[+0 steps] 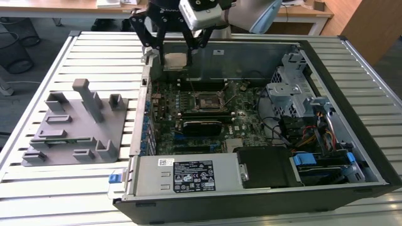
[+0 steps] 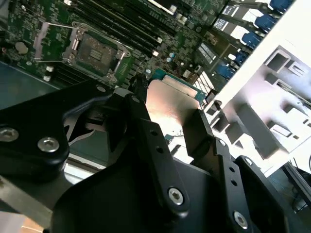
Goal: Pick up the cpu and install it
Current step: 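Pick up the cpu and move it towards the insertion slot, then place the cpu into insertion slot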
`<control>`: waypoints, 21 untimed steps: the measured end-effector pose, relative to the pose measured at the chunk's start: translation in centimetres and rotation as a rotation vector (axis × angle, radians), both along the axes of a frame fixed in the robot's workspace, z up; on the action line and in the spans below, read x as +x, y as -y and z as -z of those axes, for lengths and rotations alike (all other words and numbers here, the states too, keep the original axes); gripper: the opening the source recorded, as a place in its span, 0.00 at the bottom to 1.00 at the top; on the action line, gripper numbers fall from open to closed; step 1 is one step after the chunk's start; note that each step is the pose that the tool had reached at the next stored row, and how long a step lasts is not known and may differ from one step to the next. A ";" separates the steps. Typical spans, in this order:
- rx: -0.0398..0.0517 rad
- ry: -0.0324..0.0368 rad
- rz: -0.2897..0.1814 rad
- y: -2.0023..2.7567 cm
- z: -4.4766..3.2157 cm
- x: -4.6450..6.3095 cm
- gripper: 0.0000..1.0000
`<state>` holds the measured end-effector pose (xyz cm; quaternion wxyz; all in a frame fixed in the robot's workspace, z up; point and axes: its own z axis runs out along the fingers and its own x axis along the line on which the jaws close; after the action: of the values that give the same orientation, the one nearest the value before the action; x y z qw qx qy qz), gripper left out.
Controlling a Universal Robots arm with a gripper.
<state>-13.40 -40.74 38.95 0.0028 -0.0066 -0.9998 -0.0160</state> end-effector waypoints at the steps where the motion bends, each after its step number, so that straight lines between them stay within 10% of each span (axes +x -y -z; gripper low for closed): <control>1: -0.0001 0.0000 0.000 0.00 0.01 0.4 0.54; 13: 0.0000 0.0000 0.000 0.00 0.08 4.6 0.54; 21: -0.0007 -0.0001 0.000 0.00 0.07 5.1 0.54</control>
<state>-8.27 -40.74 38.88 0.0028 -0.0066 -0.9999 -0.0157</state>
